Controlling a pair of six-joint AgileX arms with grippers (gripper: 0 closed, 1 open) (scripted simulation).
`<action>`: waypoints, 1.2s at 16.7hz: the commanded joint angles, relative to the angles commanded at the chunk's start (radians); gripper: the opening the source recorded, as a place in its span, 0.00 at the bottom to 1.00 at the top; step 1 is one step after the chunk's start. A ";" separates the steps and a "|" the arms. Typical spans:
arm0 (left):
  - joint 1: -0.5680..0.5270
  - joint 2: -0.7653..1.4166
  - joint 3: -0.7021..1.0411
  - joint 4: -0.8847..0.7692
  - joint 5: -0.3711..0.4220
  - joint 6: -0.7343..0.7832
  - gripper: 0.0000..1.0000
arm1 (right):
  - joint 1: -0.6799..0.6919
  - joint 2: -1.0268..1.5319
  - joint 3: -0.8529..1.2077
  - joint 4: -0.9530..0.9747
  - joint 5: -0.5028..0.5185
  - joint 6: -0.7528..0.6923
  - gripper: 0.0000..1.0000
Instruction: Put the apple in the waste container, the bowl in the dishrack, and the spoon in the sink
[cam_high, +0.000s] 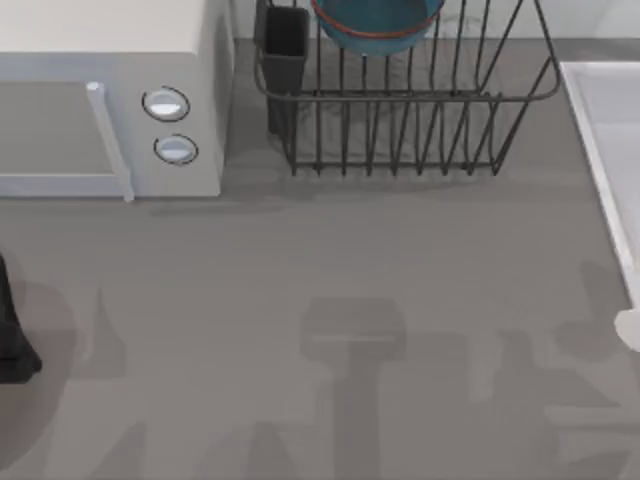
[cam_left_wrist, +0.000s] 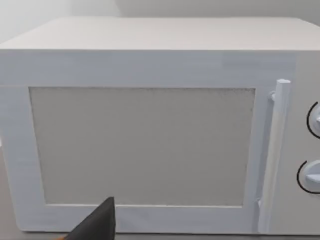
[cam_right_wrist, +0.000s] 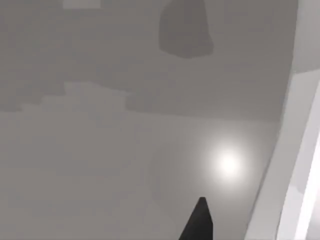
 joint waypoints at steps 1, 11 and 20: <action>0.000 0.000 0.000 0.000 0.000 0.000 1.00 | -0.004 0.068 0.084 -0.027 0.000 -0.009 0.00; 0.000 0.000 0.000 0.000 0.000 0.000 1.00 | -0.054 0.860 1.210 -0.334 0.003 -0.058 0.00; 0.000 0.000 0.000 0.000 0.000 0.000 1.00 | -0.081 1.229 1.738 -0.434 0.003 -0.034 0.00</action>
